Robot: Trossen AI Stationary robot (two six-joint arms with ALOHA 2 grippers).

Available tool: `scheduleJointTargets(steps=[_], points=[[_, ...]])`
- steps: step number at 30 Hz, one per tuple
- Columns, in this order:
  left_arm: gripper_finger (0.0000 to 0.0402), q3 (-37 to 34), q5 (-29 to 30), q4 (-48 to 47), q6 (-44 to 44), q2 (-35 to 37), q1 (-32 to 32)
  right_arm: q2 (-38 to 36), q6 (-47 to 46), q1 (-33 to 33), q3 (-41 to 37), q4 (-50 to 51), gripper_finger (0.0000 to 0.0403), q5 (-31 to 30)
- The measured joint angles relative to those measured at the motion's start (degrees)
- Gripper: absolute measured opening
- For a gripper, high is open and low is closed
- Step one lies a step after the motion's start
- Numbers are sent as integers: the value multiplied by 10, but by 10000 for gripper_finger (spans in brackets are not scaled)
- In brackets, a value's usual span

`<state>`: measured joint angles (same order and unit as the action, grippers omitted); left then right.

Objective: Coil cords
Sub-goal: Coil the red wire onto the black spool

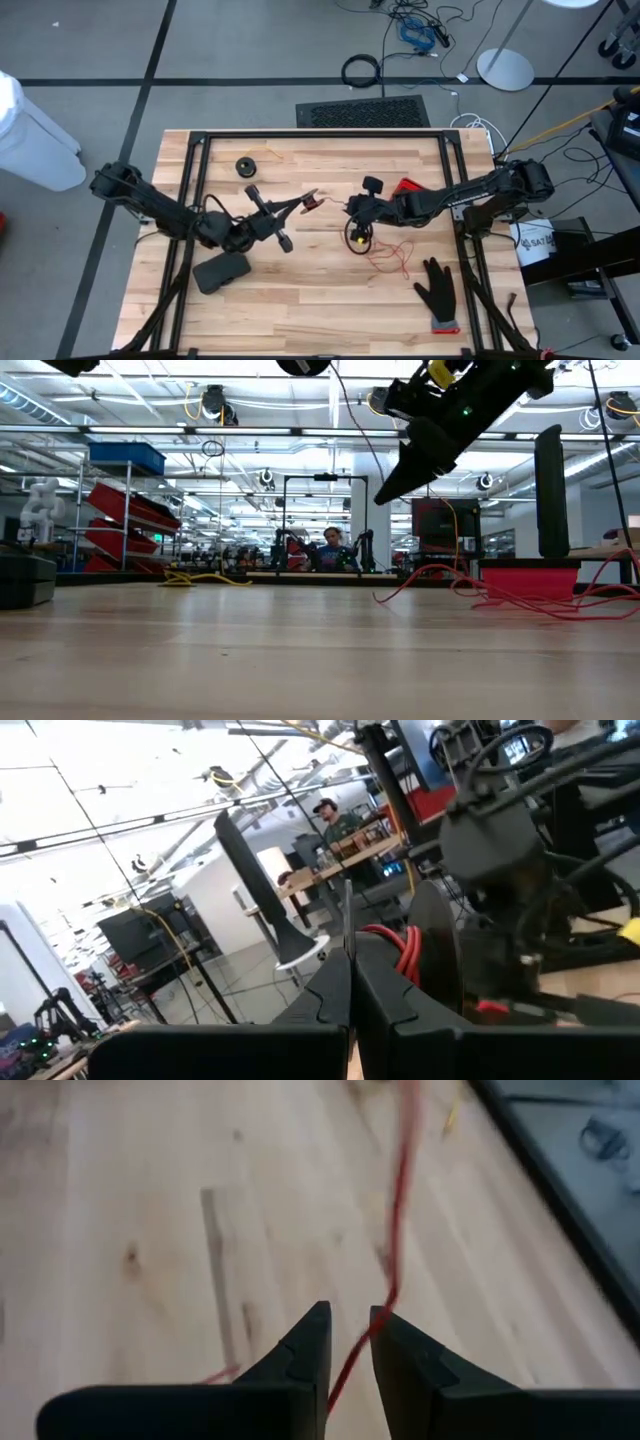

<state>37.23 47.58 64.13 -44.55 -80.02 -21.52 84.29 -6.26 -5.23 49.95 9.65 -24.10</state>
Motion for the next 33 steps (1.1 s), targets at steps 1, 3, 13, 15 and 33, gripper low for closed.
scheduleJointTargets(steps=[1, 3, 13, 15, 33], points=[[0, 0, 1, -5, -8, 6, 0, 0, -5, -2, 0, 8, 62, 4], [0, 0, 8, -6, -21, 13, 0, 0, -17, -12, 0, 32, 62, 5], [0, 0, 22, -36, -27, 38, 1, 0, -112, -69, -6, 141, 49, 5], [0, 0, 24, -39, -27, 39, 1, 0, -127, -81, -18, 142, 39, 16], [0, 0, 31, -55, -24, 38, 2, -1, -300, -191, -102, 140, 5, 319]])
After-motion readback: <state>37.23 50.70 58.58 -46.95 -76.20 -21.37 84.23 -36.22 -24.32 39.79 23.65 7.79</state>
